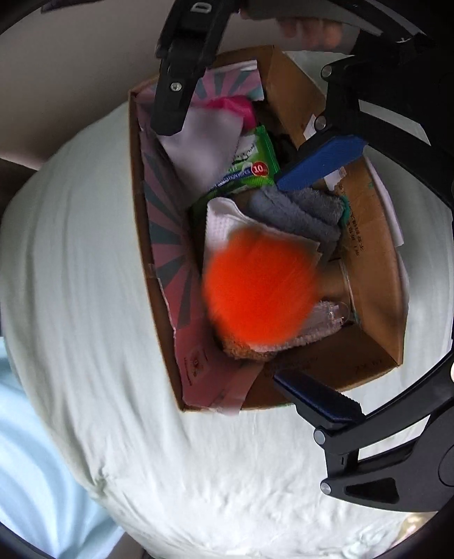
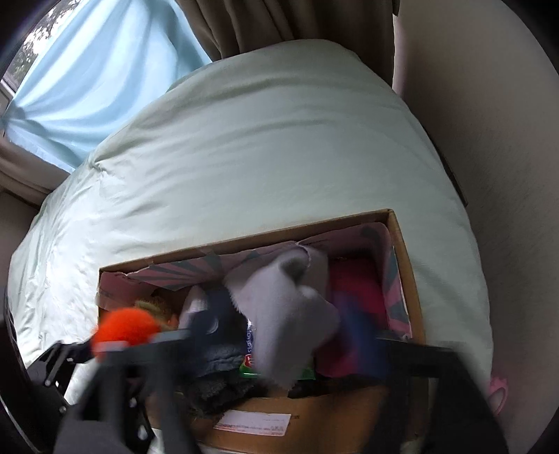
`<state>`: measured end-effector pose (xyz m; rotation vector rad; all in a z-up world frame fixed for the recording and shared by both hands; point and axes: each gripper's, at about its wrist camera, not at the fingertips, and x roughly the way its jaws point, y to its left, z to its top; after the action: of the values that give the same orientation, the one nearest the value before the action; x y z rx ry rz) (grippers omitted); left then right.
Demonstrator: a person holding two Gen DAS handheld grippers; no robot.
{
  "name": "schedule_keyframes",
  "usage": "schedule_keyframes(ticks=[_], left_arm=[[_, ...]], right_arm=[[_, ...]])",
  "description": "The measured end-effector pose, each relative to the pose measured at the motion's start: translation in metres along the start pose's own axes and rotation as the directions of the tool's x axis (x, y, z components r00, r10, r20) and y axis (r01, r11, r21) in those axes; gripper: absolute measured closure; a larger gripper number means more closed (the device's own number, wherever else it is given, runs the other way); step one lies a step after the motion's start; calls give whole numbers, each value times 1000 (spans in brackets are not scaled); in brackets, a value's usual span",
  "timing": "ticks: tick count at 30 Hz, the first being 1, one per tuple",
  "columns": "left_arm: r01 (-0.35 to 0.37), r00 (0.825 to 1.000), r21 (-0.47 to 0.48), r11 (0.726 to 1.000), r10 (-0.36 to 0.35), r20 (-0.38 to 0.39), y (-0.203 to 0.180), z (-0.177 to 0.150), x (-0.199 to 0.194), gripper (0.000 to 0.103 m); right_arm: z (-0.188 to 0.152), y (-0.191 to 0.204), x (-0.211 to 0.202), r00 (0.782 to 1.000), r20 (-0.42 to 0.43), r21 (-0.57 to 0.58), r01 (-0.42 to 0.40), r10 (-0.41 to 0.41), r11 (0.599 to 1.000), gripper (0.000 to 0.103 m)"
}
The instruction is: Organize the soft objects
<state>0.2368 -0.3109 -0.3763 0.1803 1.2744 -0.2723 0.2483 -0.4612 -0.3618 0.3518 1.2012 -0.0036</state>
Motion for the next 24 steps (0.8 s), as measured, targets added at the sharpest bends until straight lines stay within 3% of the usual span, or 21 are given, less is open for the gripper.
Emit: schedule_keyframes(ticks=[6, 12, 18, 24], left_arm=[[13, 1000, -12, 1000, -13, -1, 6, -1, -10, 1], [30, 998, -27, 999, -28, 52, 20, -2, -49, 1], [46, 989, -47, 998, -39, 142, 48, -10, -116, 1], [27, 967, -84, 996, -5, 255, 96, -30, -205, 1]], right_arm=[[-4, -4, -8, 1000, 5, 20, 29, -29, 999, 0], [-8, 6, -39, 999, 33, 8, 38, -39, 999, 0], [-14, 38, -104, 995, 98, -25, 34, -32, 999, 0], [-26, 97, -182, 983, 181, -93, 41, -23, 995, 0]])
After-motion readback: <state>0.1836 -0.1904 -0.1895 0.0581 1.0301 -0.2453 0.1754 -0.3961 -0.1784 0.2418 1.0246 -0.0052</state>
